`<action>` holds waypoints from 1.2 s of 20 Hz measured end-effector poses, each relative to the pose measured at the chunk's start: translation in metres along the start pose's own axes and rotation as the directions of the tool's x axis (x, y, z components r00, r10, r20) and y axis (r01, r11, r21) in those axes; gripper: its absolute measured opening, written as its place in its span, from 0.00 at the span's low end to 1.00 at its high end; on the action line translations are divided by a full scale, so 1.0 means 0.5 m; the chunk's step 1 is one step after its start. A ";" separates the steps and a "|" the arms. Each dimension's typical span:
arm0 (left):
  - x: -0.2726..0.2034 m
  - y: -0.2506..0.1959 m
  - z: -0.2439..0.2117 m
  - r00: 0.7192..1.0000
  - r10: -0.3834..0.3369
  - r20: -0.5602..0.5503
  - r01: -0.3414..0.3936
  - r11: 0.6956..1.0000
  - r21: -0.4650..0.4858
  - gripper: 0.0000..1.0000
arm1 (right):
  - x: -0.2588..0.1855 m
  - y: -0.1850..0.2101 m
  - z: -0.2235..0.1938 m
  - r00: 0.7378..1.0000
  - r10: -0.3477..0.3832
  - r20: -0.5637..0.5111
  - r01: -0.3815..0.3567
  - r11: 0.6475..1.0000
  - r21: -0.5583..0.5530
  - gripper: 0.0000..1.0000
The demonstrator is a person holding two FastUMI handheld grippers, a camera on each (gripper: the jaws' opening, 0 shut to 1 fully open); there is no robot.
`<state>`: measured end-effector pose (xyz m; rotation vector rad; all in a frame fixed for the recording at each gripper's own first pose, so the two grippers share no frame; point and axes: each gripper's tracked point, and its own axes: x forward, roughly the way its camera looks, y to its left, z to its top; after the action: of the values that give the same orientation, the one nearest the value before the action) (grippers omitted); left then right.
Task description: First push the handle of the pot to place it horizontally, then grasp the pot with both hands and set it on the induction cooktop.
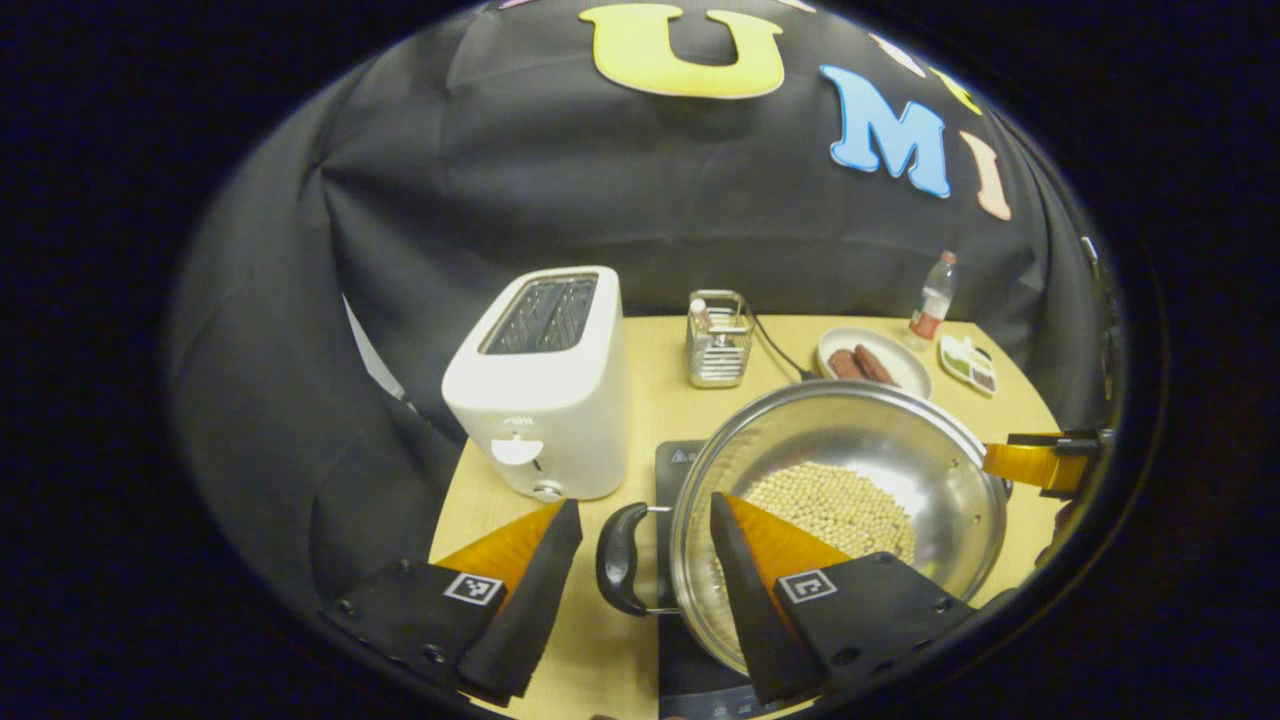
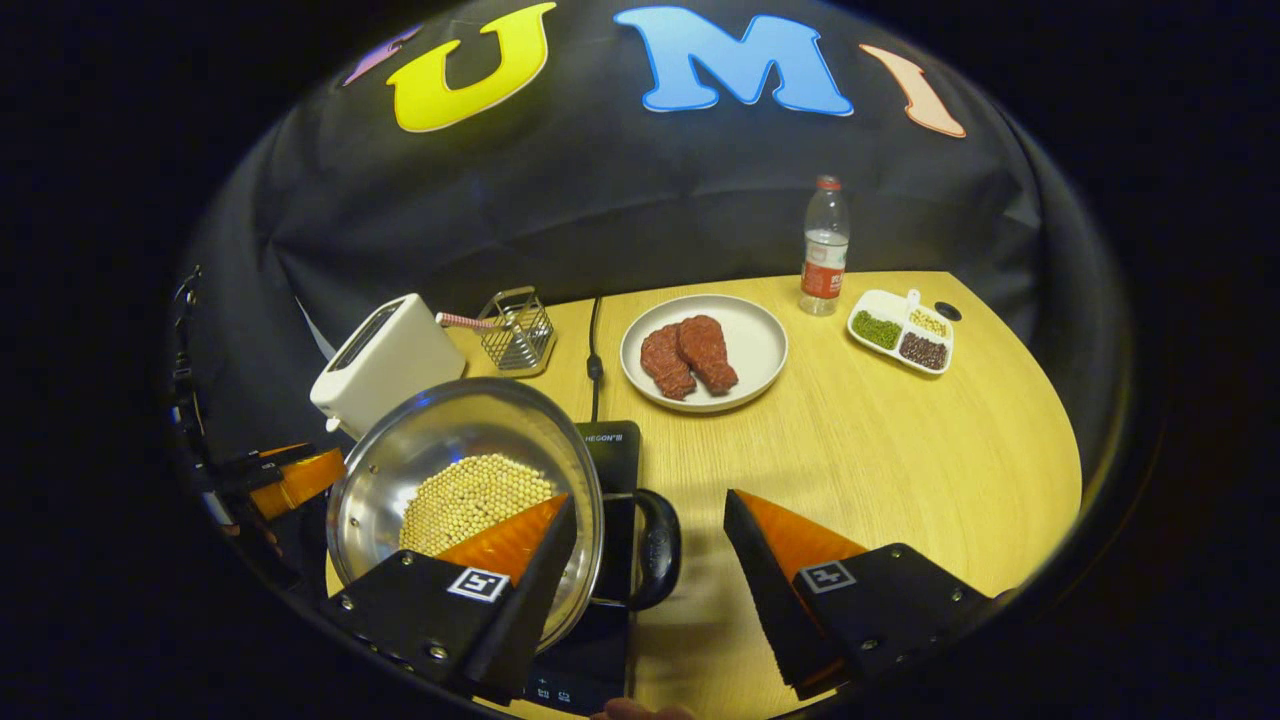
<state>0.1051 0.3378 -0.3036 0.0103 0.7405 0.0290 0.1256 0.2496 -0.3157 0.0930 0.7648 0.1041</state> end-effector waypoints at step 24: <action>-0.578 -0.570 0.454 0.755 -0.001 0.656 0.049 0.997 -0.054 0.95 | -0.612 -0.286 0.418 0.777 0.017 0.629 0.018 0.999 -0.050 0.89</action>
<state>0.0516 0.0443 0.0535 -0.0535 0.0244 0.0229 0.0599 0.0591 0.0266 0.0697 0.0817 0.0848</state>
